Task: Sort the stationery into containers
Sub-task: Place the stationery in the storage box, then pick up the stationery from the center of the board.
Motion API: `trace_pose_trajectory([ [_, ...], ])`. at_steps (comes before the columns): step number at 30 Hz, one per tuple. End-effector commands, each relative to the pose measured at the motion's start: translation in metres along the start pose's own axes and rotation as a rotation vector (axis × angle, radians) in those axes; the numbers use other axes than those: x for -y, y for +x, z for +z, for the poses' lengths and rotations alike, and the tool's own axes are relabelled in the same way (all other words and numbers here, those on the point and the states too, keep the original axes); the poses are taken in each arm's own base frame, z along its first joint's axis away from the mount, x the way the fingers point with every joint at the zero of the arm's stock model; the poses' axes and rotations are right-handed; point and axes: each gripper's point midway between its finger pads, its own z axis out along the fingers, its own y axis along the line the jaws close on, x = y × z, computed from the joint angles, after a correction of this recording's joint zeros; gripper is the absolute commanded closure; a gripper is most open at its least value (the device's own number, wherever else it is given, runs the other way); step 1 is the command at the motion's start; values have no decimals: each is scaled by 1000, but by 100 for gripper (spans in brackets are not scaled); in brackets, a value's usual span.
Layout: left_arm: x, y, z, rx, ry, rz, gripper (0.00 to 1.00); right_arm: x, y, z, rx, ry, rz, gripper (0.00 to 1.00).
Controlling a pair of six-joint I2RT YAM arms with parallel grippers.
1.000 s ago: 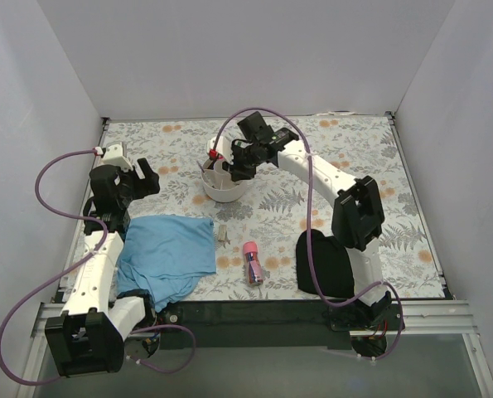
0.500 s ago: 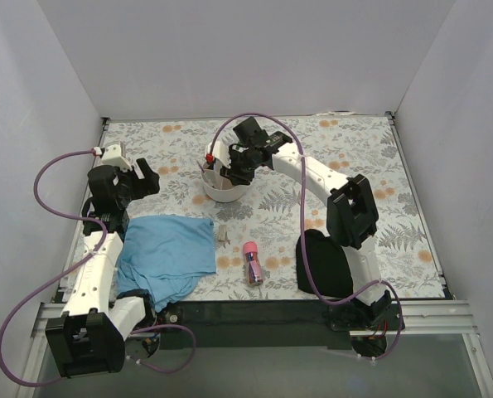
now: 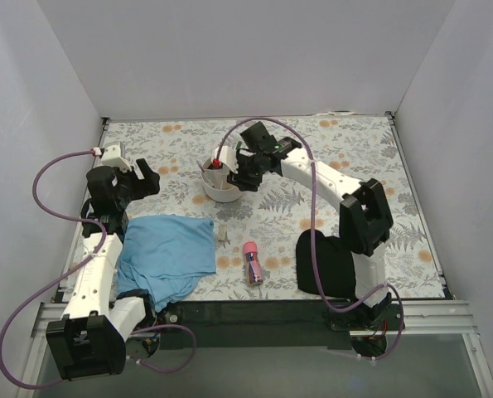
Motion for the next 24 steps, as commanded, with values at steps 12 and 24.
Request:
trace_pose_trajectory([
  [12, 93, 73, -39, -336, 444, 47, 51, -79, 14, -69, 68, -10, 152, 46],
  [24, 120, 123, -31, -536, 459, -52, 55, -86, 22, -83, 91, 16, 157, 47],
])
